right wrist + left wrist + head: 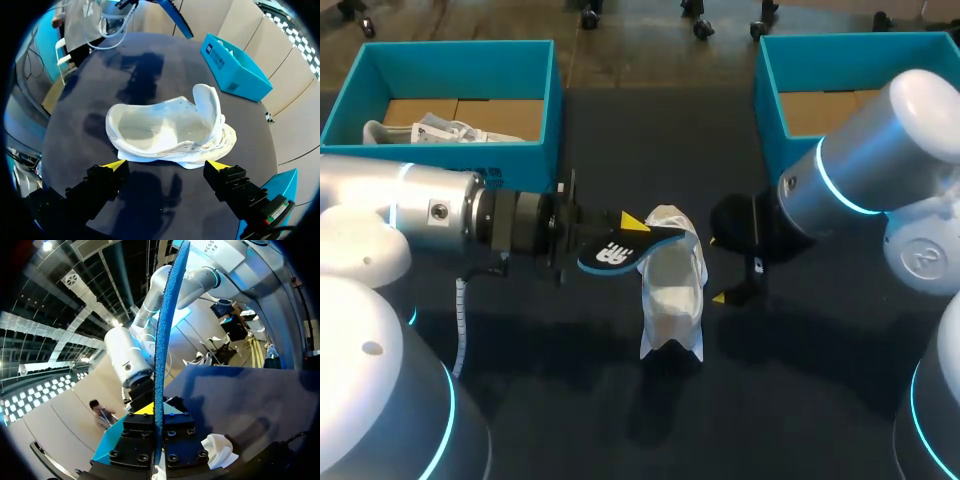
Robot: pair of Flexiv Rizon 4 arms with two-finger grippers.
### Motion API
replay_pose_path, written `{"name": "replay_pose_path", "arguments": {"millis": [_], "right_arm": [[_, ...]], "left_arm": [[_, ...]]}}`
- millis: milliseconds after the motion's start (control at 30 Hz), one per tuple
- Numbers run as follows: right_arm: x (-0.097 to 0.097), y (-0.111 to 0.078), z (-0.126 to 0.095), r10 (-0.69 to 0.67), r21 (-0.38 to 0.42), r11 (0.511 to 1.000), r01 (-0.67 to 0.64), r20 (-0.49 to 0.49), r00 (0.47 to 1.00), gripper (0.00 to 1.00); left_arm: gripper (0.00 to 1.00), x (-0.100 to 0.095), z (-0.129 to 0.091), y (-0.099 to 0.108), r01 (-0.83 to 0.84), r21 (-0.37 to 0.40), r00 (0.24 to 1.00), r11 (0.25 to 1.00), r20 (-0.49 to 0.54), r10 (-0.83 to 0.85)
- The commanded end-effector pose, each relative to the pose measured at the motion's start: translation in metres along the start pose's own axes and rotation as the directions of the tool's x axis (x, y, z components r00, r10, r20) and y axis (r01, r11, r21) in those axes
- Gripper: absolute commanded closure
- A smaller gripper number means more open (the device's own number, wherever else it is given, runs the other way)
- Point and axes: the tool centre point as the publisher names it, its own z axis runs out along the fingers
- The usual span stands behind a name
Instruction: Take the shoe out of the shoebox, open the shoe tongue, remove and reinsert the insole, then place the shoe into the shoebox
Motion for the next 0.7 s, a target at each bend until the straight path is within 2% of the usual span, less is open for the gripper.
{"name": "replay_pose_path", "arguments": {"millis": [33, 200, 467, 700], "right_arm": [[0.001, 0.001, 0.002, 0.001, 0.003, 1.0, -0.001, 0.003, 1.0, 0.0], [0.001, 0.001, 0.002, 0.001, 0.003, 1.0, -0.001, 0.003, 1.0, 0.0], [0.001, 0.001, 0.002, 0.001, 0.003, 1.0, -0.001, 0.003, 1.0, 0.0], [0.001, 0.001, 0.002, 0.001, 0.003, 1.0, -0.001, 0.003, 1.0, 0.0]], "left_arm": [[1.0, 0.001, 0.001, -0.002, 0.009, 0.004, 1.0, 1.0, 0.001, -0.009], [1.0, 0.014, 0.003, -0.008, 0.079, 0.051, 0.996, 0.996, 0.045, -0.081], [1.0, 0.035, 0.013, -0.001, 0.108, 0.099, 0.988, 0.989, 0.099, -0.118], [1.0, 0.044, 0.029, 0.005, 0.09, 0.097, 0.992, 0.991, 0.081, -0.098]]}}
